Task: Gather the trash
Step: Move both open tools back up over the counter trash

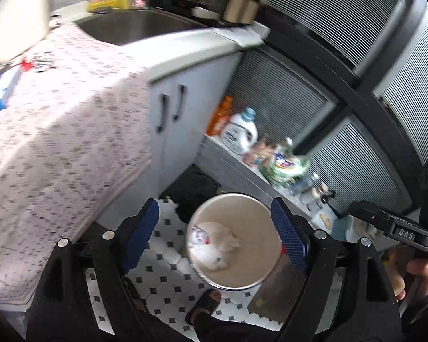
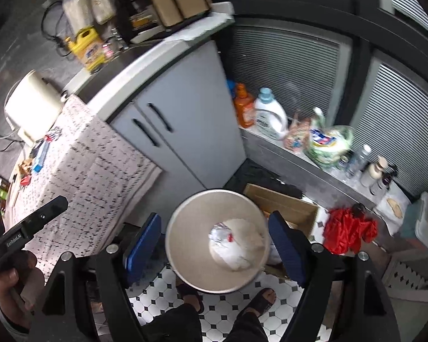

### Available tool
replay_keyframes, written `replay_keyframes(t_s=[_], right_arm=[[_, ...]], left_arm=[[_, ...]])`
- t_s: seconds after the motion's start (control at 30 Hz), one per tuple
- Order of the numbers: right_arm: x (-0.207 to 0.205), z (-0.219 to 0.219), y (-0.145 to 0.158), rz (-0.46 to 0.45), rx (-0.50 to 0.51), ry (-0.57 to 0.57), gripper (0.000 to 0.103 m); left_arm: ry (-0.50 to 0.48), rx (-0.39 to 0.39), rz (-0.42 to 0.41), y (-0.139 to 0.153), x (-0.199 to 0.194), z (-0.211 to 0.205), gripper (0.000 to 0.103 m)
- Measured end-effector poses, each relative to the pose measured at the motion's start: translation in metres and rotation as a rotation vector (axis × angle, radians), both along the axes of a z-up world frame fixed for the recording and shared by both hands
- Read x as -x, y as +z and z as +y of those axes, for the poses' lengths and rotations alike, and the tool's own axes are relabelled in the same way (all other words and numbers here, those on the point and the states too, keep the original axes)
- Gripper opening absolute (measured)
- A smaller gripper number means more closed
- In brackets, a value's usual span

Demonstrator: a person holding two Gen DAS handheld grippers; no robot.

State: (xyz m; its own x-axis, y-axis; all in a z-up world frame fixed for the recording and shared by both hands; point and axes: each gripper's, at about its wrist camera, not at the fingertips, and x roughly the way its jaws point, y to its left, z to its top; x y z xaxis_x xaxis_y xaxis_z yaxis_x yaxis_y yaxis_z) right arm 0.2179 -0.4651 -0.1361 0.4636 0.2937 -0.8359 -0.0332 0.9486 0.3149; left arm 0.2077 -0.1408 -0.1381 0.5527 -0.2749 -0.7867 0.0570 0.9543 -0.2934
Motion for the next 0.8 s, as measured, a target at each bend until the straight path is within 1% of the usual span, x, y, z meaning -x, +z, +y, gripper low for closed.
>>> replay_keyframes(t_s=[0.13, 0.37, 0.6, 0.8], right_arm=[[-0.013, 0.035, 0.013, -0.026, -0.011, 0.046, 0.080], [-0.033, 0.101, 0.036, -0.091, -0.003, 0.089, 0.095], [-0.049, 0.163, 0.046, -0.099, 0.009, 0.146, 0.095], [-0.057, 0.212, 0.052, -0.107, 0.024, 0.185, 0.095]], left_arm=[[0.075, -0.008, -0.025, 0.011, 0.006, 0.042, 0.082], [0.206, -0.030, -0.057, 0.025, 0.015, 0.121, 0.089], [0.328, -0.032, -0.081, 0.033, 0.021, 0.201, 0.090], [0.399, -0.025, -0.094, 0.033, 0.028, 0.258, 0.090]])
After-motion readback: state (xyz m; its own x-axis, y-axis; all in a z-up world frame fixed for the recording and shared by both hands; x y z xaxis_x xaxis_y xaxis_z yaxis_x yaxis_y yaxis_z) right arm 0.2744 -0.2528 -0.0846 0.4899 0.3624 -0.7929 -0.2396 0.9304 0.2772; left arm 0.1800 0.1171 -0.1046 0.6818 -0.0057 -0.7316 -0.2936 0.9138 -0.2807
